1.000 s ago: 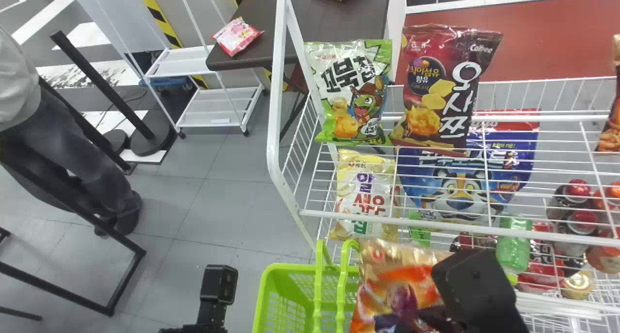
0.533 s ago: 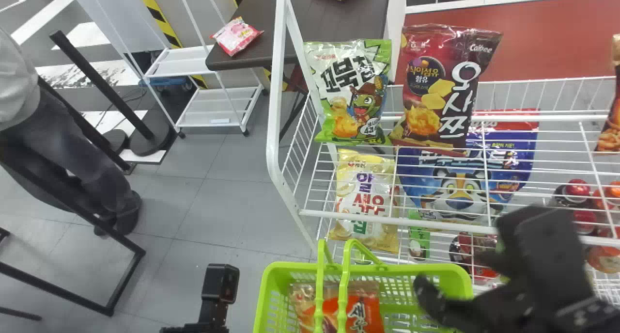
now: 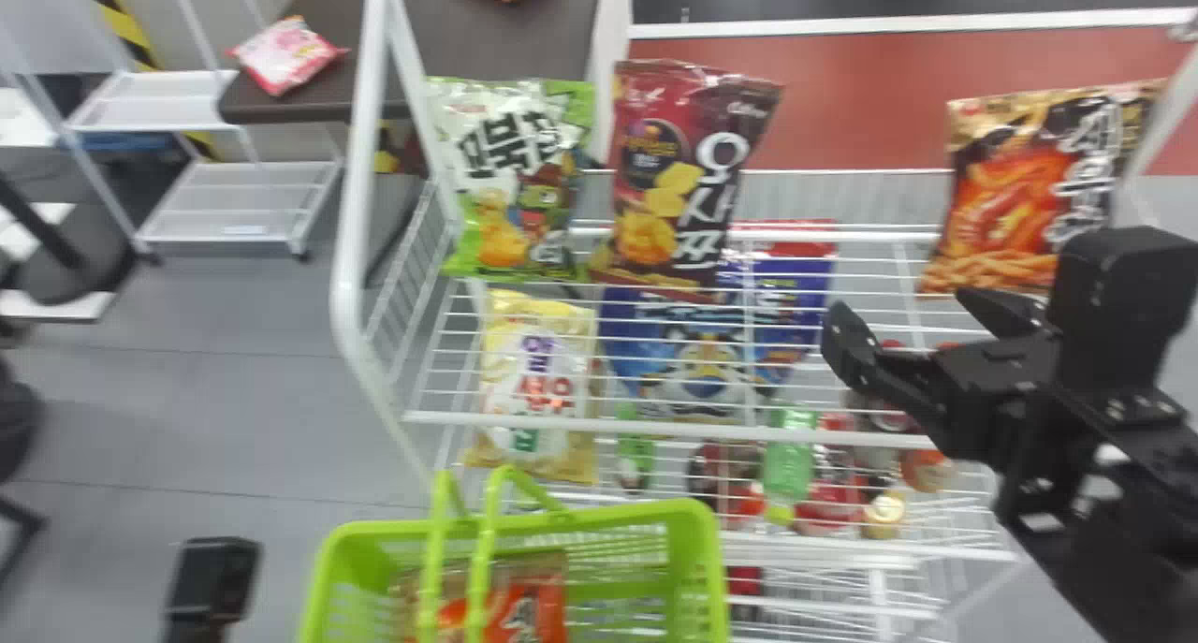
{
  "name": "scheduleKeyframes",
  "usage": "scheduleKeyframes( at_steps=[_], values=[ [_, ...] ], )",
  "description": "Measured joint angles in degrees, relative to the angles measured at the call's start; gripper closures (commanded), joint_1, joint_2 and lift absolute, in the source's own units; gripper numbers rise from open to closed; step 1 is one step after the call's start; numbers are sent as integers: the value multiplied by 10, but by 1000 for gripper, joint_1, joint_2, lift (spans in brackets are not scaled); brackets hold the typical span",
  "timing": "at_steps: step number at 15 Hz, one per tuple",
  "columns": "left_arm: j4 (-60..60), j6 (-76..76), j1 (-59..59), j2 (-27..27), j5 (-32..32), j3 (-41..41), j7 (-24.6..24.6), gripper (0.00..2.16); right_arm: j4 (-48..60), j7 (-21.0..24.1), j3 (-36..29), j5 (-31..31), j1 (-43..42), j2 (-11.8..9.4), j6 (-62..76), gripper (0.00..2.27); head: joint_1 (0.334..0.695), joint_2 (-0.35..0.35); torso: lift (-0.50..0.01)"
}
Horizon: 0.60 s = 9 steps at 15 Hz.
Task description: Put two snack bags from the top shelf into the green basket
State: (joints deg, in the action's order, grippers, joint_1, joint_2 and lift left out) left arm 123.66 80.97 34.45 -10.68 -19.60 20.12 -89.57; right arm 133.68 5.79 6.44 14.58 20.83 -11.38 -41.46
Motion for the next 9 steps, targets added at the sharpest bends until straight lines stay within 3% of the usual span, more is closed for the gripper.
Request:
scheduleKeyframes(
  at_steps=[1,5,9],
  values=[
    [0,0,0,0,0,0,0,2145,-24,-5,-21,9,-10,1,17,49,695,-63,-1],
    [0,0,0,-2,0,0,1,2145,-108,-23,-89,35,-61,3,34,49,695,-170,-1],
    [1,2,-1,-4,0,-1,3,2145,-193,-53,-125,54,-125,3,32,49,695,-212,-1]
  ],
)
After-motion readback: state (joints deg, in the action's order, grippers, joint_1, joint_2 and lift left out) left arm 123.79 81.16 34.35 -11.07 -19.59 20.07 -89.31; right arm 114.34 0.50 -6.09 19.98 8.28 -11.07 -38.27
